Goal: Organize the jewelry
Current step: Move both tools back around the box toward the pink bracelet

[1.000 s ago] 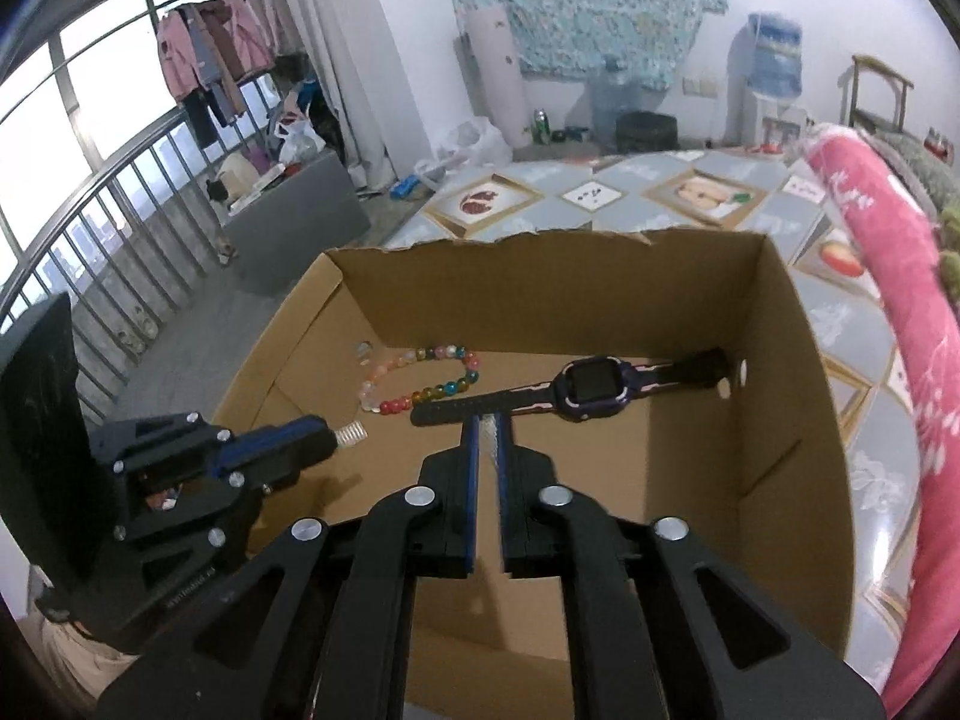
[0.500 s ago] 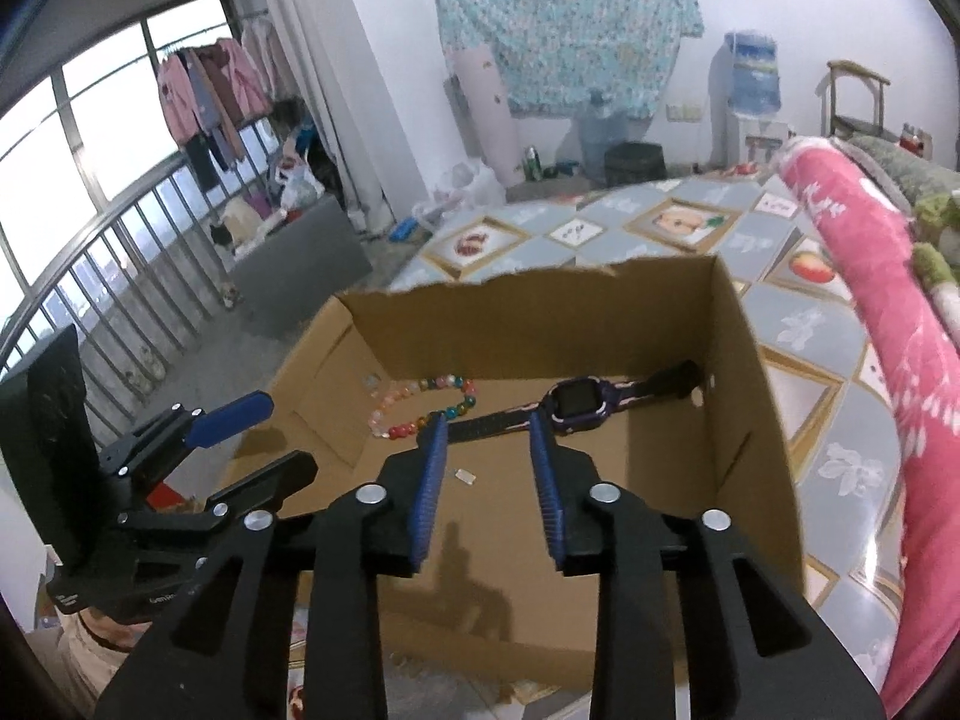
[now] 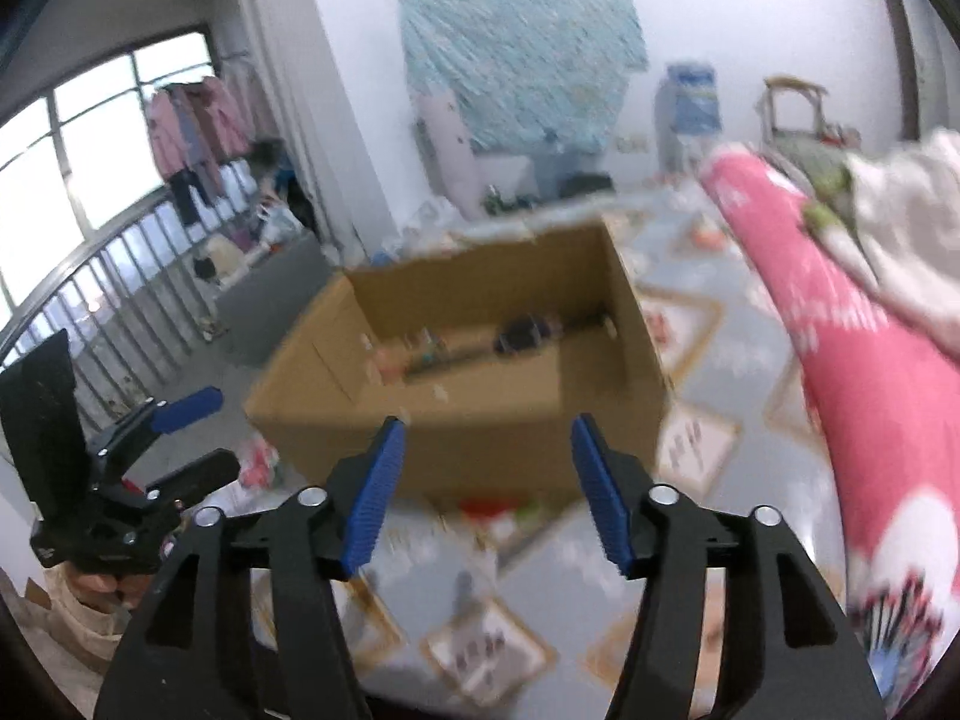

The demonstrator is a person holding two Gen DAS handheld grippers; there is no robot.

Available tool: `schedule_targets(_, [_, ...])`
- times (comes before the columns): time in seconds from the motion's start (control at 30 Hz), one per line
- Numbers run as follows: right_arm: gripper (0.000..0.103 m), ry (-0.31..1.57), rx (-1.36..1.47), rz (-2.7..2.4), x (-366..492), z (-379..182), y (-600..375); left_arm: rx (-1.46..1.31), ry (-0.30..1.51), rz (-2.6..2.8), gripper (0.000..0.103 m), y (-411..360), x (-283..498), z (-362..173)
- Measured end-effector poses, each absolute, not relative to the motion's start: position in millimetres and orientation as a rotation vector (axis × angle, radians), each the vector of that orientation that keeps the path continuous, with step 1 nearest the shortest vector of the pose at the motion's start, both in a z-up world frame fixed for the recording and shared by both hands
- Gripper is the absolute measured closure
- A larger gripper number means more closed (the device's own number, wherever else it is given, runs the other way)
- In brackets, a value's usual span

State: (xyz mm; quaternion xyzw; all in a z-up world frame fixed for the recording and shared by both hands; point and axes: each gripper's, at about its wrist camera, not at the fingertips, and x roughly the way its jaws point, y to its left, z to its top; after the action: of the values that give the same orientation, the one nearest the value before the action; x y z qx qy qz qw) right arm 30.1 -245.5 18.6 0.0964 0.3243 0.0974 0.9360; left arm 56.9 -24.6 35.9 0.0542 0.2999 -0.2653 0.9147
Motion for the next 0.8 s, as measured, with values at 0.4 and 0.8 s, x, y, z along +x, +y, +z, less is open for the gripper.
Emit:
schedule_targets(0.4, [0.035,0.955,0.173,-0.035,48.4,-72.1,-230.7,0.264,0.89,-0.442,0.018,-60.9,49.8,-60.1])
schedule_targets(0.8, [0.023,0.975,0.049,-0.059,50.2,-85.7,-222.8,0.293,0.897,-0.413,0.018,-66.3,51.8,-64.5])
